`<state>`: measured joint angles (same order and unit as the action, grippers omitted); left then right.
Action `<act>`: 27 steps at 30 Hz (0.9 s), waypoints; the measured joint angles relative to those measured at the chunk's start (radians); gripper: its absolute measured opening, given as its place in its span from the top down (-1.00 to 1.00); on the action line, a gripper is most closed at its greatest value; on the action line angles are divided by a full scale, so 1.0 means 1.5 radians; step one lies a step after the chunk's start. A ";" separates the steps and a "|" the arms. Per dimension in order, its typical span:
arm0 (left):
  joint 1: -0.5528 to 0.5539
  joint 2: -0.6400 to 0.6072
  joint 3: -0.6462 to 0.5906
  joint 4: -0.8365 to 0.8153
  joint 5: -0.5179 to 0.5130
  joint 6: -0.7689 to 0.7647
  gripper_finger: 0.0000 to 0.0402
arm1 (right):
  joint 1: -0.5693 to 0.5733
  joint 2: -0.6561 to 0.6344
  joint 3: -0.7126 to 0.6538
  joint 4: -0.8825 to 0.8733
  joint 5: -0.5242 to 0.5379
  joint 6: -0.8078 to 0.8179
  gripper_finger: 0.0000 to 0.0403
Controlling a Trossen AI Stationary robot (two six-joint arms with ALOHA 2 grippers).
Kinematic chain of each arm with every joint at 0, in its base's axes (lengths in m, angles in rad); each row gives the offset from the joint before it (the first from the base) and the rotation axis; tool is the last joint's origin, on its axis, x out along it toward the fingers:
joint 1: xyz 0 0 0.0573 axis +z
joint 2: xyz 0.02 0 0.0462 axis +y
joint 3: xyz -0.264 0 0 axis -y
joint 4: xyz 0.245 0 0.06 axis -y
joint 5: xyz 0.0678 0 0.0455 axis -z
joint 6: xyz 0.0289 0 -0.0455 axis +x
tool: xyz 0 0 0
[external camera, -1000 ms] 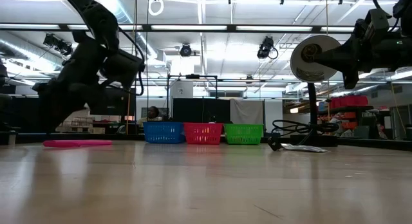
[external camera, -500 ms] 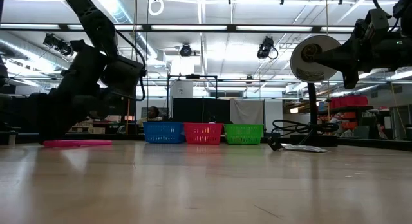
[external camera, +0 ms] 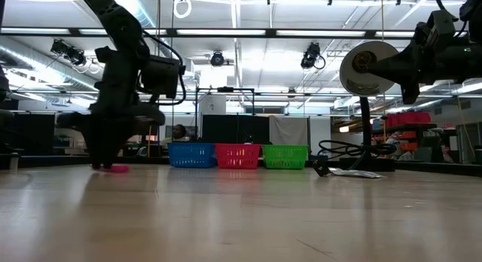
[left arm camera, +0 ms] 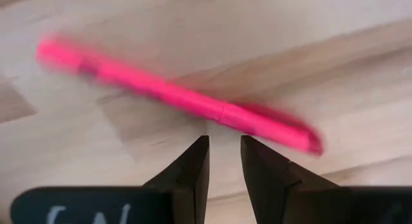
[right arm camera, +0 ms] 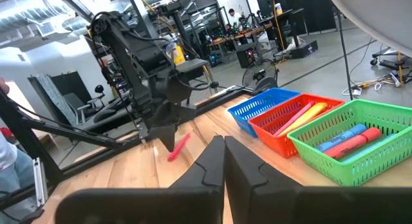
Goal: Pick & Place Markers
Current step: Put the pink marker into the red bin
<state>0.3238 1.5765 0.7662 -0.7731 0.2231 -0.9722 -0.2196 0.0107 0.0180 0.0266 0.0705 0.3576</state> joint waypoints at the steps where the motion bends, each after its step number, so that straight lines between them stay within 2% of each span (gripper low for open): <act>1: 0.003 0.003 0.000 0.009 0.004 -0.009 0.53 | 0.000 0.000 0.000 0.000 0.000 0.000 0.94; 6: 0.008 0.006 0.000 0.004 0.040 -0.012 0.53 | 0.000 0.000 0.000 0.000 0.000 0.000 0.94; 10: 0.001 0.006 0.002 -0.001 0.105 -0.010 0.53 | 0.000 0.000 0.000 0.000 0.000 0.000 0.94; 14: -0.015 0.004 0.032 -0.007 0.136 0.005 0.53 | 0.000 0.000 0.000 0.000 0.000 0.000 0.94; 16: -0.018 0.000 0.054 -0.018 0.119 0.034 0.53 | 0.000 0.000 0.000 0.000 0.000 0.000 0.94; 20: -0.012 0.000 0.093 -0.042 0.036 0.101 0.50 | 0.000 0.000 0.000 0.000 0.000 0.000 0.94; 27: -0.009 0.000 0.100 -0.051 -0.065 0.279 0.21 | 0.000 0.000 0.000 0.000 0.000 0.000 0.94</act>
<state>0.3099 1.5764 0.9161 -0.8493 0.1260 -0.5535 -0.2195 0.0108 0.0179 0.0265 0.0704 0.3576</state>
